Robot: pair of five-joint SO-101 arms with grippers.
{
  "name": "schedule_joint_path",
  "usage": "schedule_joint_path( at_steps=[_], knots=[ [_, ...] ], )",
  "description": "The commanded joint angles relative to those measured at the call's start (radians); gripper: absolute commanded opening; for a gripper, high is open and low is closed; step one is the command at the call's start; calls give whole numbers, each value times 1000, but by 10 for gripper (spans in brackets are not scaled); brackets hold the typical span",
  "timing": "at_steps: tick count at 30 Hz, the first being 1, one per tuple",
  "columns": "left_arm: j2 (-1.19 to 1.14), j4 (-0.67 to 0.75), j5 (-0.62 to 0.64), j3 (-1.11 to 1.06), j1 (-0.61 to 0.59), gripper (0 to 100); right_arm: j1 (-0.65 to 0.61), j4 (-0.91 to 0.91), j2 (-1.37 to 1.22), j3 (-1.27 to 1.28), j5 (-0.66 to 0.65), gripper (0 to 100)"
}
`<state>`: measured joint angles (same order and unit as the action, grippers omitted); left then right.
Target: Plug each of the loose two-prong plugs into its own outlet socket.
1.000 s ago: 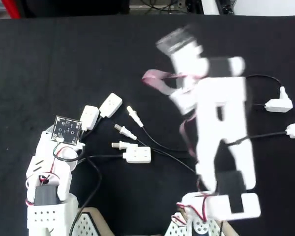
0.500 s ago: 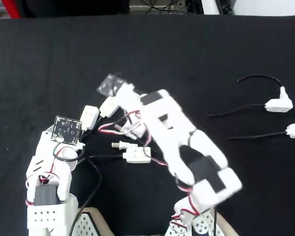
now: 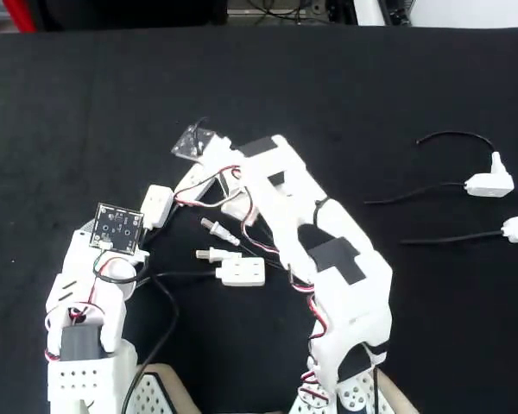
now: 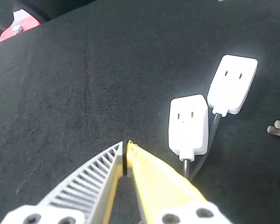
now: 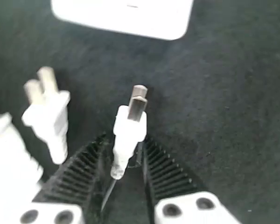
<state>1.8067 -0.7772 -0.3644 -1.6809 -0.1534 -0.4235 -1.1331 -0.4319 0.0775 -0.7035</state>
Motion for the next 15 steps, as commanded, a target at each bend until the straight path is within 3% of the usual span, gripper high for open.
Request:
schedule_joint_path(
  at_steps=[1, 7, 15],
  knots=[
    [6, -9, -6, -18, -5, 29, 54, -84, 35, -85, -175, 12],
    [6, -9, -6, -18, -5, 29, 170, -324, 64, -228, -614, 12],
    [6, -9, -6, -18, -5, 29, 282, -347, 30, -387, -620, 18]
  ],
)
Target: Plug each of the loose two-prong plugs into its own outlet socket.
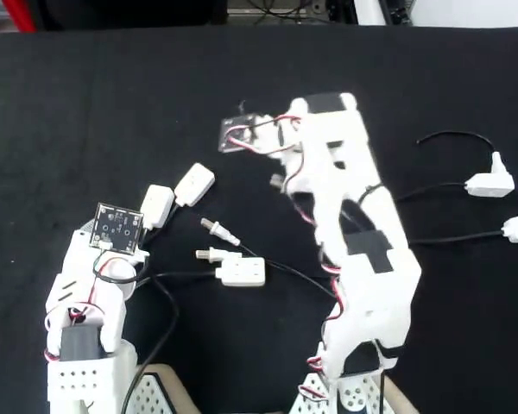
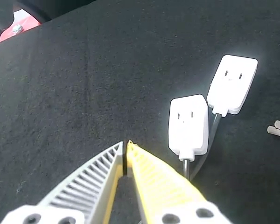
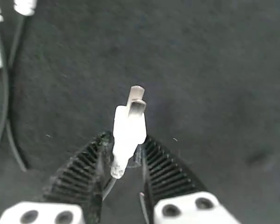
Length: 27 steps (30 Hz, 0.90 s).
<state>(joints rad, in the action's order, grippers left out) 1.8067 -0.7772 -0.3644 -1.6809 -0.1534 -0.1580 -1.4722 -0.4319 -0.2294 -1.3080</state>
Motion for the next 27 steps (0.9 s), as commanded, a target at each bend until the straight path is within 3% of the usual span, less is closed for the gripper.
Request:
schedule_joint_path(
  at_steps=[1, 8, 15, 19, 24, 27],
  knots=[
    [6, -9, -6, -18, -5, 29, 15, -11, 13, -91, -15, 35],
    [6, -5, -5, -18, -4, 29, -9, -52, -85, -177, -15, 208],
    [6, -5, -5, -18, -2, 30, -3, -296, -16, -289, 5, 237],
    [6, -8, -5, -18, -1, 30, 29, -285, 114, -259, 296, 237],
    [6, -8, -5, -18, -1, 30, 135, -287, 216, -143, 838, 237],
    [6, -8, -5, -18, -1, 30, 195, -287, 243, -4, 951, 237]
  ],
)
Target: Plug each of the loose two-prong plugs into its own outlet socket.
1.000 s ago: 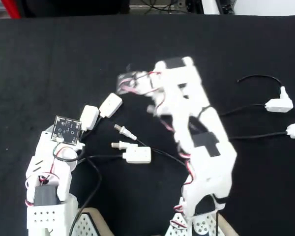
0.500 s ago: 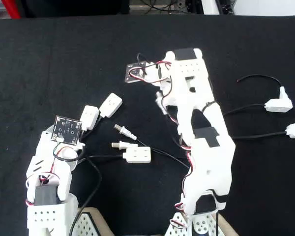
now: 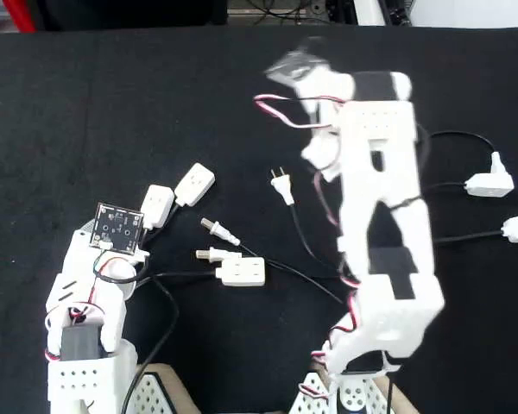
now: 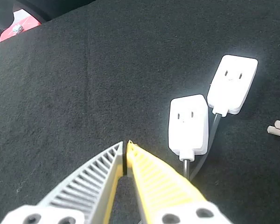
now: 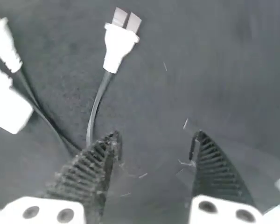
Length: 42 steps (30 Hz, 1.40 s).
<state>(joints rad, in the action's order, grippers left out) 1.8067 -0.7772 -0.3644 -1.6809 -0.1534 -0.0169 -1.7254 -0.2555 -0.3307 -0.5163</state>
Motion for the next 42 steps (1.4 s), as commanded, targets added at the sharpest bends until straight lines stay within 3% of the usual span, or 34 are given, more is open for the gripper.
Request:
schedule_joint_path(
  at_steps=[1, 9, 13, 18, 24, 32, 37, 42],
  knots=[
    [6, -8, -5, -18, -2, 30, 61, -34, 68, 162, 155, 237],
    [6, -8, -5, -18, -2, 30, 9, 64, 77, 521, 94, 224],
    [6, -8, -3, -18, -4, 30, -83, 153, 77, 633, 98, 90],
    [6, -8, -3, -18, -2, 30, -110, 166, 70, 671, 103, 92],
    [6, -8, -3, -18, -4, 30, 11, 238, 68, 670, 95, 92],
    [6, -8, -5, -18, -4, 30, 49, 114, 165, 664, -11, 96],
    [6, -6, -3, -18, -1, 30, -32, 107, 292, 673, -12, 101],
    [6, -6, -3, -18, -1, 30, -164, 183, 266, 728, 49, 202]
  ],
)
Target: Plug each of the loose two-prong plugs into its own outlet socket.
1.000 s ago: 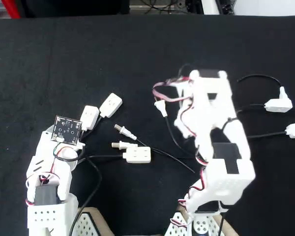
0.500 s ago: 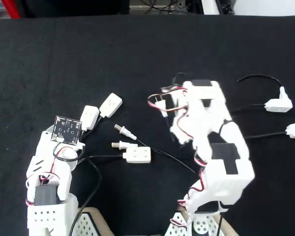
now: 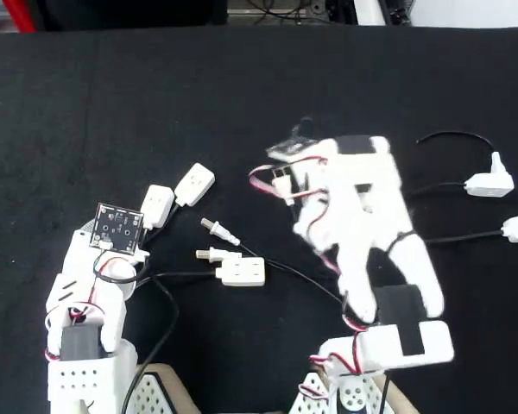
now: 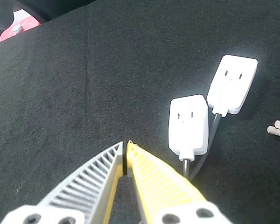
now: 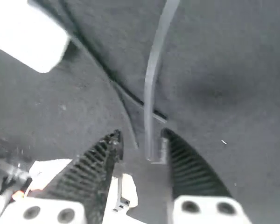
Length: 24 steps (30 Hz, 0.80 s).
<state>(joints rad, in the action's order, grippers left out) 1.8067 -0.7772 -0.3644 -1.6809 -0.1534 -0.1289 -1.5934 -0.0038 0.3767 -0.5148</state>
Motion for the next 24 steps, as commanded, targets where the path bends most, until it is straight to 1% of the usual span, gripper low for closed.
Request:
schedule_joint_path(
  at_steps=[1, 5, 11, 13, 16, 17, 20, 24],
  knots=[
    [6, -6, -3, -18, -1, 30, -61, 87, -1, 36, 68, 217],
    [6, -6, -3, -18, -1, 30, -57, 204, -93, 79, 80, 230],
    [6, -6, -3, -18, -1, 30, -6, 293, -180, 76, 78, 228],
    [6, -6, -3, -18, -1, 30, 3, 296, -180, 77, 49, 193],
    [6, -6, -3, -18, -1, 30, 6, 296, -174, 77, 17, 67],
    [6, -6, -3, -18, -1, 30, 5, 296, -174, 77, 17, 47],
    [6, -6, -3, -18, -1, 30, 3, 295, -174, 77, 17, 60],
    [6, -8, -3, -18, -1, 30, 2, 258, -174, 77, 17, 31]
  ],
)
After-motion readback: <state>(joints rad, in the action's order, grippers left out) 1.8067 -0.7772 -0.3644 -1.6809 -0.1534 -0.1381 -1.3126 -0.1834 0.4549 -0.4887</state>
